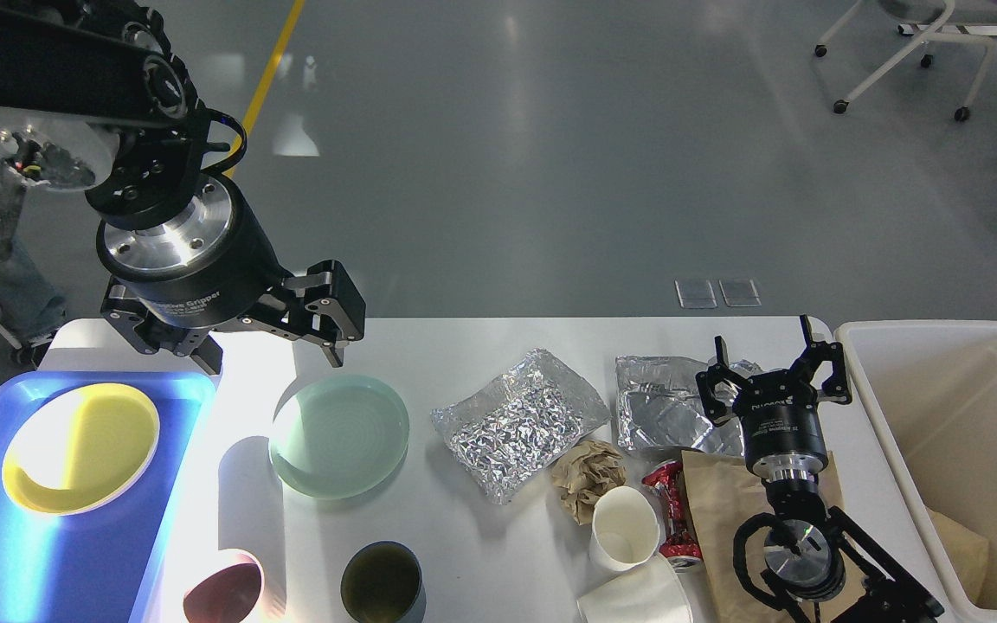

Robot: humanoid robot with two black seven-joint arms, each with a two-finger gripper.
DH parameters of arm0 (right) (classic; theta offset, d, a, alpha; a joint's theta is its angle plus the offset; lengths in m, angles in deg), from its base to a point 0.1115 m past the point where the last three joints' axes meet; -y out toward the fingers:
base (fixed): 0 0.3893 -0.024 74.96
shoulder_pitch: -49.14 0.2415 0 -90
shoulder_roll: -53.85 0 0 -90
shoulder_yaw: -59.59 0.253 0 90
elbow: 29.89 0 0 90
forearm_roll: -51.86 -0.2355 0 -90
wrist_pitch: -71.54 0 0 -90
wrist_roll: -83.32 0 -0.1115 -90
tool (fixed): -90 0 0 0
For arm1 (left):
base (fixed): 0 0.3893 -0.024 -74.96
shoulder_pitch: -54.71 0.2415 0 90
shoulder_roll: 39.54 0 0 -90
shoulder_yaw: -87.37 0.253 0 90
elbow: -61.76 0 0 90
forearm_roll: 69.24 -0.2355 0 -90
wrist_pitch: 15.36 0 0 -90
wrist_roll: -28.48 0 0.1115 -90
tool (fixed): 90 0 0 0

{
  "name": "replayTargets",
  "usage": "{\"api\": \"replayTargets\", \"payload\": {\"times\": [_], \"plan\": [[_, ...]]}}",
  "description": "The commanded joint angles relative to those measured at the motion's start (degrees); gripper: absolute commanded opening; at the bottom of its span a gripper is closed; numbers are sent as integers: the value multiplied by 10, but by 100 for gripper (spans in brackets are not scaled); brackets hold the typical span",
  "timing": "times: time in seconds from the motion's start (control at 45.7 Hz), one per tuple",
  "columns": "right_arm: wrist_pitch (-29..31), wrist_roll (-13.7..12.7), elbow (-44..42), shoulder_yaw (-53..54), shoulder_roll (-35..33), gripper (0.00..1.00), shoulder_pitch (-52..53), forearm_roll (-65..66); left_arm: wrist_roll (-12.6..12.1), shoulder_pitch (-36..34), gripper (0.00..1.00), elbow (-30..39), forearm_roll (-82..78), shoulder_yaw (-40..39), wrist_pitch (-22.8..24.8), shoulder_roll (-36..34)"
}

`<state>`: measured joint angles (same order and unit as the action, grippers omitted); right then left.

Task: Tidy desktop
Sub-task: 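Move the left gripper down toward the pink cup beside the tray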

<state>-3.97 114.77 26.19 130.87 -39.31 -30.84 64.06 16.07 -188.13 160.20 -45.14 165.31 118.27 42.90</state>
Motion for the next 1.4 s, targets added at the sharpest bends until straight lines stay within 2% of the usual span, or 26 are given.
{"api": "replayTargets", "payload": {"times": [0.0, 0.307, 0.482, 0.569, 0.679, 0.92, 1.051, 1.248, 1.379], "plan": [[0, 0, 0, 0, 0, 100, 0, 0, 3, -12, 97, 2, -2, 15, 35, 12], [0, 0, 0, 0, 0, 100, 0, 0, 7, -4, 97, -5, -7, 20, 29, 14], [0, -1, 0, 0, 0, 100, 0, 0, 1, 6, 97, -4, -7, 20, 38, 16], [1, 0, 0, 0, 0, 100, 0, 0, -2, 47, 96, -5, -8, 26, 46, 18], [1, 0, 0, 0, 0, 100, 0, -1, -2, 104, 95, -8, -41, 36, 26, 12], [0, 0, 0, 0, 0, 100, -1, 0, 7, 266, 95, -28, -145, 20, -110, -47], [0, 0, 0, 0, 0, 100, 0, 0, 7, 353, 95, -38, -188, 17, -159, -75], [0, -1, 0, 0, 0, 100, -1, 0, 9, 441, 94, -44, -298, 12, -172, -139], [0, 0, 0, 0, 0, 100, -1, -1, 9, 510, 93, -70, -401, -41, -190, -199]]}}
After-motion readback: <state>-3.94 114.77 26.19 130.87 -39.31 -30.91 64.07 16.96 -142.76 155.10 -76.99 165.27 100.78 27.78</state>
